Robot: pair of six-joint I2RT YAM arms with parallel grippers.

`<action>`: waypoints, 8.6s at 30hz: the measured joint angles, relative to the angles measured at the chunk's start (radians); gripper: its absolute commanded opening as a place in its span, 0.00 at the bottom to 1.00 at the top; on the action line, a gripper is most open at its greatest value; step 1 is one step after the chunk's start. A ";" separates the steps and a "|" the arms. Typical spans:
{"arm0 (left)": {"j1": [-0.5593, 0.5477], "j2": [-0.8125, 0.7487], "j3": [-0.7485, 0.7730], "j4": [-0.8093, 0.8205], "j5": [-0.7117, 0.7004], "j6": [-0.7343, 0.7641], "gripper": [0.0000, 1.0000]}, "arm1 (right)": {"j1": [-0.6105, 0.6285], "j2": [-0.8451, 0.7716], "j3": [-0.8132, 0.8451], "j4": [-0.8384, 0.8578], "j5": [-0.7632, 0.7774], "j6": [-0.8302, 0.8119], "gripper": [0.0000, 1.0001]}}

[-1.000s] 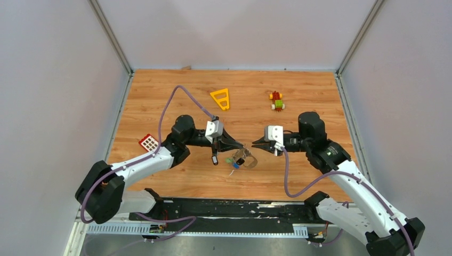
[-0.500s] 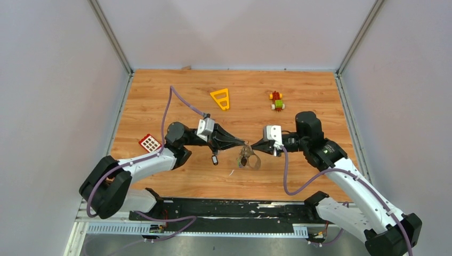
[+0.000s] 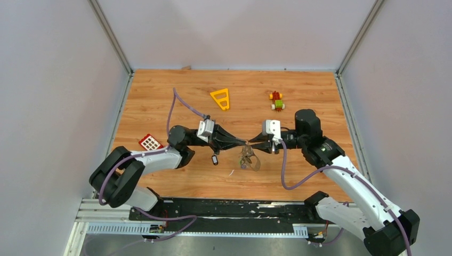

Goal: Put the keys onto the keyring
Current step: Adjust the keyring.

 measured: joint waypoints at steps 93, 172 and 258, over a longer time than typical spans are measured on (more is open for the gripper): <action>0.002 -0.031 0.017 -0.354 0.004 0.307 0.00 | 0.098 -0.075 -0.019 -0.115 0.230 -0.244 0.14; -0.001 -0.080 0.201 -1.014 -0.052 0.838 0.28 | 0.198 0.172 0.124 -0.207 0.427 -0.160 0.00; 0.028 0.133 -0.086 0.103 0.027 0.007 0.00 | 0.089 0.095 0.004 -0.046 0.083 -0.043 0.11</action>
